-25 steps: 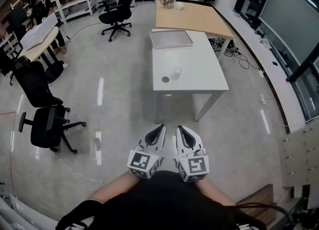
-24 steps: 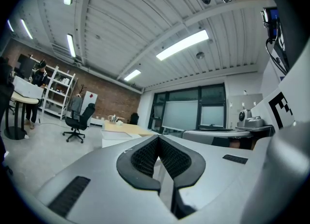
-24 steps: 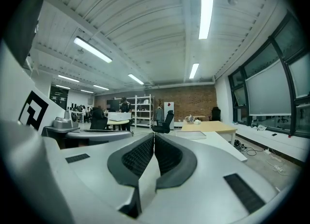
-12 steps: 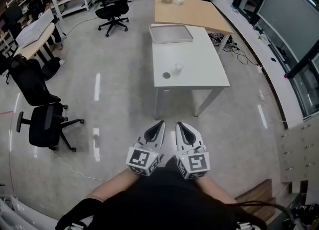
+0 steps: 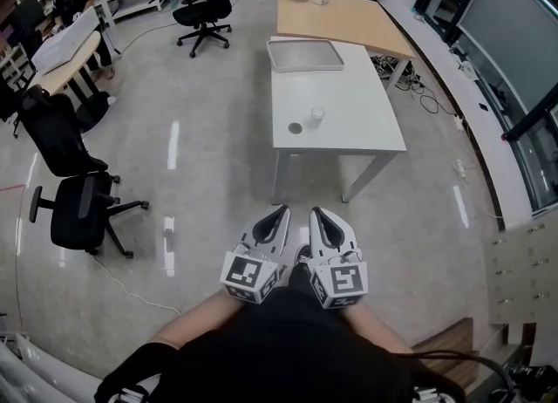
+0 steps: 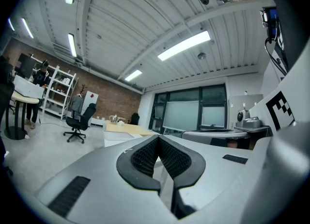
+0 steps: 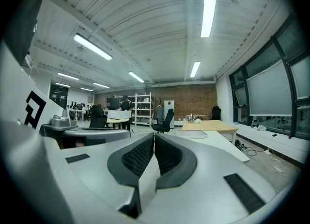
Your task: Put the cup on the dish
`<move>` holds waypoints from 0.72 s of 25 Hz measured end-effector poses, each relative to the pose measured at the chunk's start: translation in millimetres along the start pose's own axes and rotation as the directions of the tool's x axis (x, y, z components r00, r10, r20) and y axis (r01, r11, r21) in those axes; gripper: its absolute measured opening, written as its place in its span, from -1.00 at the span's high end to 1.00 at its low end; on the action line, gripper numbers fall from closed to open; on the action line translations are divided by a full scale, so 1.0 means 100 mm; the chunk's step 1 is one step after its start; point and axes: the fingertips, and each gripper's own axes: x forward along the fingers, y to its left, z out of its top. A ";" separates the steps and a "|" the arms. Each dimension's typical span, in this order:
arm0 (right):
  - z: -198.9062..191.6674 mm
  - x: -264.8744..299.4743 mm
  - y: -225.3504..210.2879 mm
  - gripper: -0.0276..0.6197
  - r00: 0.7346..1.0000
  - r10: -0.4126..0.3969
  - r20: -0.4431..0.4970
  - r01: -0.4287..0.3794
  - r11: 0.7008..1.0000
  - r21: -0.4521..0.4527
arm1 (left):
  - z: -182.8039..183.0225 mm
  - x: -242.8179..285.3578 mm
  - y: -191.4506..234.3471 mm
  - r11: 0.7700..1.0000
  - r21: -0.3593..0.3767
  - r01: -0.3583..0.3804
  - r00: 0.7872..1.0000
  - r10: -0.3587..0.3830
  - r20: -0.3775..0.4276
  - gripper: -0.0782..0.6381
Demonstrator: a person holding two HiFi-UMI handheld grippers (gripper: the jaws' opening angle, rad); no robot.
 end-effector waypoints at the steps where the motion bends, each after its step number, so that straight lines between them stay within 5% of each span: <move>1: 0.00 0.02 -0.02 0.87 1.000 -0.001 -0.001 0.001 1.000 0.007 | 0.01 0.02 0.01 1.000 0.006 -0.002 1.000 0.002 -0.001 0.78; 18: -0.08 0.50 -0.68 0.87 0.999 0.025 -0.036 -0.023 0.998 0.056 | -0.06 0.79 0.09 1.000 0.008 -0.022 0.999 0.022 -0.042 0.78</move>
